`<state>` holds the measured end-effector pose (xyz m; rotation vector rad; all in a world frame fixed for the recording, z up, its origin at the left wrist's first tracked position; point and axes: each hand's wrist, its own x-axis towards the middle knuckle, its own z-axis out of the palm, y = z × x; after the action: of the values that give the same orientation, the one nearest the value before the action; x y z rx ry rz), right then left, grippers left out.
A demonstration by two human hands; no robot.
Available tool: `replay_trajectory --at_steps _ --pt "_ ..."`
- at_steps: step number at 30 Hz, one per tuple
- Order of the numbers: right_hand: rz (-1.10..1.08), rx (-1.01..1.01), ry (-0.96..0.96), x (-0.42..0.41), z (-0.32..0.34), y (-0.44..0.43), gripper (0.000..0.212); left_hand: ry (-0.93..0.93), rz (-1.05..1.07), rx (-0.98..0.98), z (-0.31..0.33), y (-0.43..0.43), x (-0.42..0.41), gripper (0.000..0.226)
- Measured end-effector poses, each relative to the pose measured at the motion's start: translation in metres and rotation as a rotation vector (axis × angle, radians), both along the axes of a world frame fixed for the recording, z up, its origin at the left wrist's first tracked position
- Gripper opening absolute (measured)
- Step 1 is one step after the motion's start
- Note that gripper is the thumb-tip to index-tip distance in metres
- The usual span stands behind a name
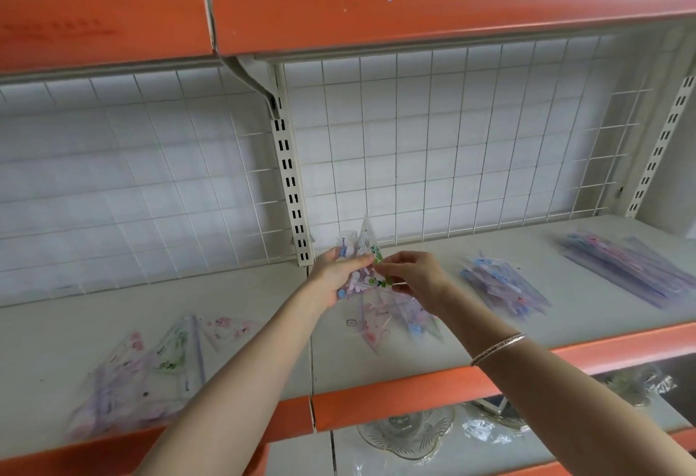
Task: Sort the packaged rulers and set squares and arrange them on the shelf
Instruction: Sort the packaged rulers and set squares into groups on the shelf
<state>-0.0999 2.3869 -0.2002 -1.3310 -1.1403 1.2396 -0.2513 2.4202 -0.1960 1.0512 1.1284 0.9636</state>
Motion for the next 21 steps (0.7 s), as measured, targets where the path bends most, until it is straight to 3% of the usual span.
replay_trajectory --at_steps 5,9,21 --pt "-0.099 -0.004 0.045 0.008 -0.001 -0.007 0.006 -0.038 -0.168 -0.039 0.000 0.000 0.007 0.053" --pt "-0.169 -0.009 0.091 0.027 0.000 -0.012 0.008 -0.049 -0.194 -0.063 0.004 -0.001 0.022 0.005" --pt "-0.299 -0.024 0.101 0.102 0.008 -0.018 0.012 0.025 -0.190 -0.108 0.008 0.000 0.102 0.017"
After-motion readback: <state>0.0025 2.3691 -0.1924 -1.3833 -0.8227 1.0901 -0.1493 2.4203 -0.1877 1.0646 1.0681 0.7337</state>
